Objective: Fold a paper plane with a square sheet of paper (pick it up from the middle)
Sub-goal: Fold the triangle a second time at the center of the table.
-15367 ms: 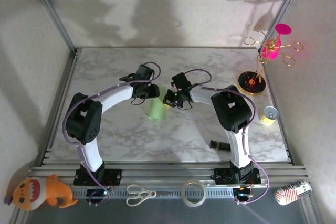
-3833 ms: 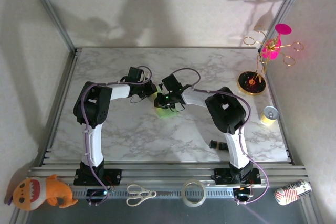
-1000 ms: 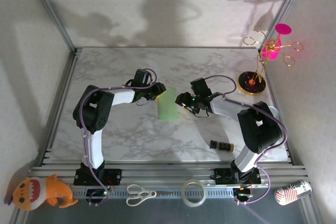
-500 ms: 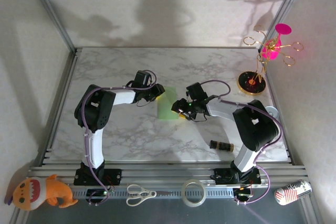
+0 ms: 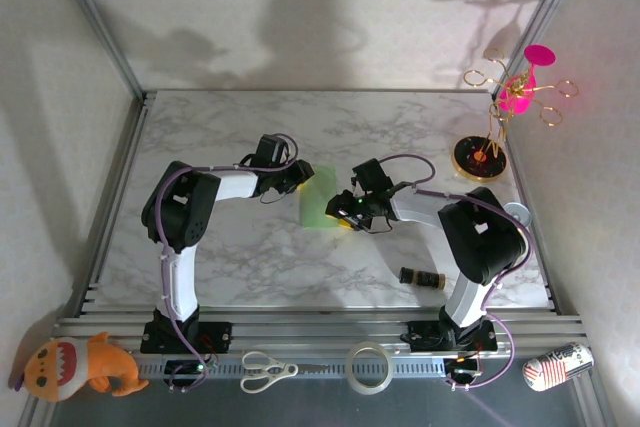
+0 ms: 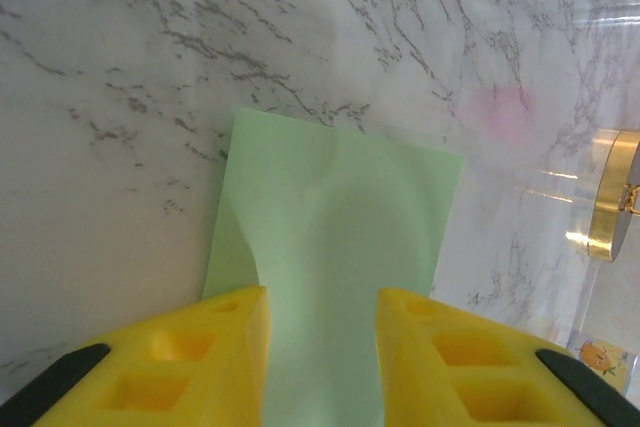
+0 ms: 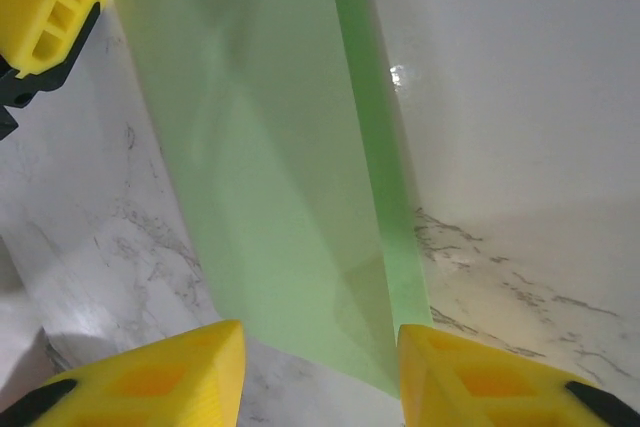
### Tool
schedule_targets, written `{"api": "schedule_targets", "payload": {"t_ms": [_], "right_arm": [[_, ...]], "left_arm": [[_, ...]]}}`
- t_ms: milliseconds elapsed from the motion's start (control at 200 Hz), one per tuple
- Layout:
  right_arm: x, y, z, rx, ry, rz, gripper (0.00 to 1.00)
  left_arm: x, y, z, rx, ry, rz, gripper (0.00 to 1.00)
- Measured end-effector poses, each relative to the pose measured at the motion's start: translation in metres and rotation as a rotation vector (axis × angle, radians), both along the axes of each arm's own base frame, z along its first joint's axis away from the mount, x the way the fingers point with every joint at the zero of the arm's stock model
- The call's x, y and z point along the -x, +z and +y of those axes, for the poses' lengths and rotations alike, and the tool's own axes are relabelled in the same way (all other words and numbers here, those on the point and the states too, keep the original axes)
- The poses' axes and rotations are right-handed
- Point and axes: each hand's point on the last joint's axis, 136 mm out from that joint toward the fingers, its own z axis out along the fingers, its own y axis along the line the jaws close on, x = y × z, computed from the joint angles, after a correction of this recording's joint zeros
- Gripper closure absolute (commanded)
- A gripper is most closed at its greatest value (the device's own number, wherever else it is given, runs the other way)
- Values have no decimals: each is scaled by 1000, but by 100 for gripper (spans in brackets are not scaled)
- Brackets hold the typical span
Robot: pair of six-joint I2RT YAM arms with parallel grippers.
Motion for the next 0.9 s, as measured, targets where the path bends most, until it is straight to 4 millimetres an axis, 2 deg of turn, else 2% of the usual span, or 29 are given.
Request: {"api": "schedule_targets", "payload": {"t_ms": [320, 711, 786, 896], "right_arm": [[-4, 7, 13, -80, 18, -21, 65], [-5, 1, 5, -48, -20, -8, 82], [-4, -1, 3, -37, -25, -3, 88], [-4, -3, 2, -31, -29, 4, 90]], "left_arm": [[0, 0, 0, 0, 0, -1, 68], [0, -1, 0, 1, 0, -3, 68], [1, -1, 0, 0, -1, -4, 69], [1, -1, 0, -4, -7, -7, 69]]}}
